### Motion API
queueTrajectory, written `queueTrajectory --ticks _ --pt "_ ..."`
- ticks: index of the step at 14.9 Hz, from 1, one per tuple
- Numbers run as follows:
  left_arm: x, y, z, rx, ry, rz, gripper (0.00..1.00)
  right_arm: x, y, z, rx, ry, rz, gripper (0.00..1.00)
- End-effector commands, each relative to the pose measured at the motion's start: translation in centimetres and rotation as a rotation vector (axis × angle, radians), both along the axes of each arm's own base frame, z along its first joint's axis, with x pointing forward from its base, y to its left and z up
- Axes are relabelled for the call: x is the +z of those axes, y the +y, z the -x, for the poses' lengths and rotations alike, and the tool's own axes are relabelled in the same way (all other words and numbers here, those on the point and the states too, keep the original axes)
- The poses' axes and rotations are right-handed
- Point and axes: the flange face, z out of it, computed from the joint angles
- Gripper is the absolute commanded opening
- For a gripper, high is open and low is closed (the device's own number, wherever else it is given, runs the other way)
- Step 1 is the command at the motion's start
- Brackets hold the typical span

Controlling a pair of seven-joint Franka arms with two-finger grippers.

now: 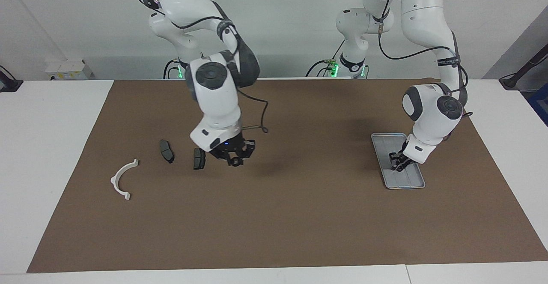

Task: Place bearing gear from tray to pile

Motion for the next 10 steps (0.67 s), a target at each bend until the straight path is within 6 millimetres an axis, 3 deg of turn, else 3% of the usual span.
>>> queueTrajectory --ticks 1,2,4,5,7,10 --pt "0.0 -0.2 0.5 -0.001 -0.013 -0.013 0.11 0.8 -10.4 -1.4 0.125 0.033 0.005 0.00" --pt "0.0 -0.5 0.5 -0.007 -0.013 -0.014 0.00 0.8 -13.4 -1.7 0.162 0.033 0.007 0.00" --pt "0.0 -0.8 0.5 -0.013 -0.012 -0.014 0.00 -0.3 -18.6 -1.8 0.193 0.036 0.009 0.00" --pt "0.3 -0.9 0.4 -0.014 -0.009 -0.014 0.00 -1.2 -20.1 -1.7 0.214 0.044 0.012 0.00" --pt "1.1 -1.1 0.0 0.000 0.000 -0.013 0.00 -3.6 -22.2 -1.5 0.234 0.033 0.019 0.00" --pt "3.9 -3.6 -1.0 0.045 0.044 -0.014 0.00 -7.5 -22.9 -0.8 0.226 0.018 0.027 0.00"
